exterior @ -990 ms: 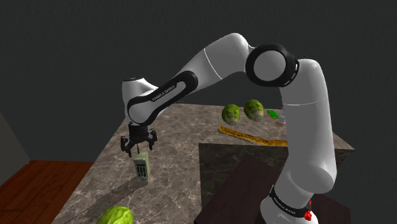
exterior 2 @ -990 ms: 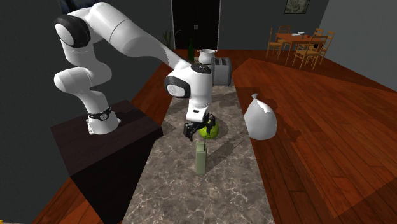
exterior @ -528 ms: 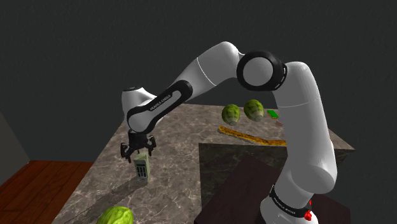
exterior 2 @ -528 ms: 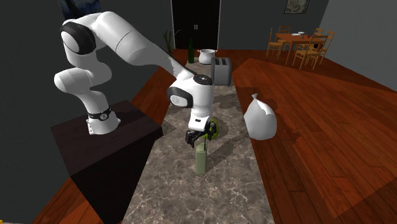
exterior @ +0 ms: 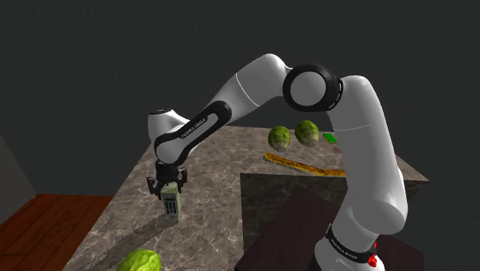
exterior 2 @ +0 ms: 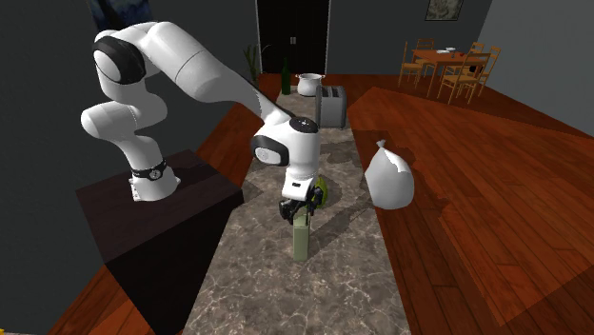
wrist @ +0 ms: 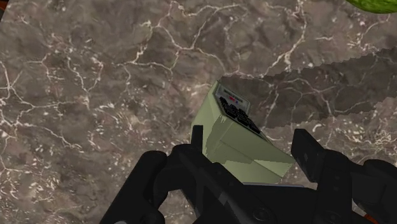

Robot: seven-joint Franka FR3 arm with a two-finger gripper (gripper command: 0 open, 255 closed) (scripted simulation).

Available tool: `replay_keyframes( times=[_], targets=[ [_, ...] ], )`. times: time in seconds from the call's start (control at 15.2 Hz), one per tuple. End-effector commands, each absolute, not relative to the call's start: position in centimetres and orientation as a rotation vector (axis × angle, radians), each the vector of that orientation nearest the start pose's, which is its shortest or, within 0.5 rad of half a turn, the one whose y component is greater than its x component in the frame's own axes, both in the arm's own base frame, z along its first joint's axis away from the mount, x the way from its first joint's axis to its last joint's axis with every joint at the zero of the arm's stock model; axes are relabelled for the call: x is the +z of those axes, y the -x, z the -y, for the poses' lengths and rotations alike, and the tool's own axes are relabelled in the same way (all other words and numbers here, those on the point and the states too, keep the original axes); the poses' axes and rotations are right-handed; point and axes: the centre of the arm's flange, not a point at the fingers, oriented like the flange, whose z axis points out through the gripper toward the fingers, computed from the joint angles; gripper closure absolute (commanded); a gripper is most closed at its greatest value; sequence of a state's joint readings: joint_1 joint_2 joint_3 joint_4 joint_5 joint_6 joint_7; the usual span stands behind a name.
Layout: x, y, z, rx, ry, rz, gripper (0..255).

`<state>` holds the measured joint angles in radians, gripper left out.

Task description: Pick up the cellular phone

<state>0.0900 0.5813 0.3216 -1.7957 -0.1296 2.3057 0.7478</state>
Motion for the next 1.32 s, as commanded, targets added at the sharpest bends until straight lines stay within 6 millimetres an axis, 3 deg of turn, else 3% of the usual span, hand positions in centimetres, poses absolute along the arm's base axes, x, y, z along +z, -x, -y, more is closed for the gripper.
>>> replay_keyframes(
  times=[0.0,0.26,1.25],
  targets=[
    [23.4,-60.3,-24.4,0.119,3.059,-0.451,255],
    [23.5,-60.3,-24.3,0.119,3.059,-0.451,255],
    [31.4,-60.3,-24.3,0.119,3.059,-0.451,255]
  ],
)
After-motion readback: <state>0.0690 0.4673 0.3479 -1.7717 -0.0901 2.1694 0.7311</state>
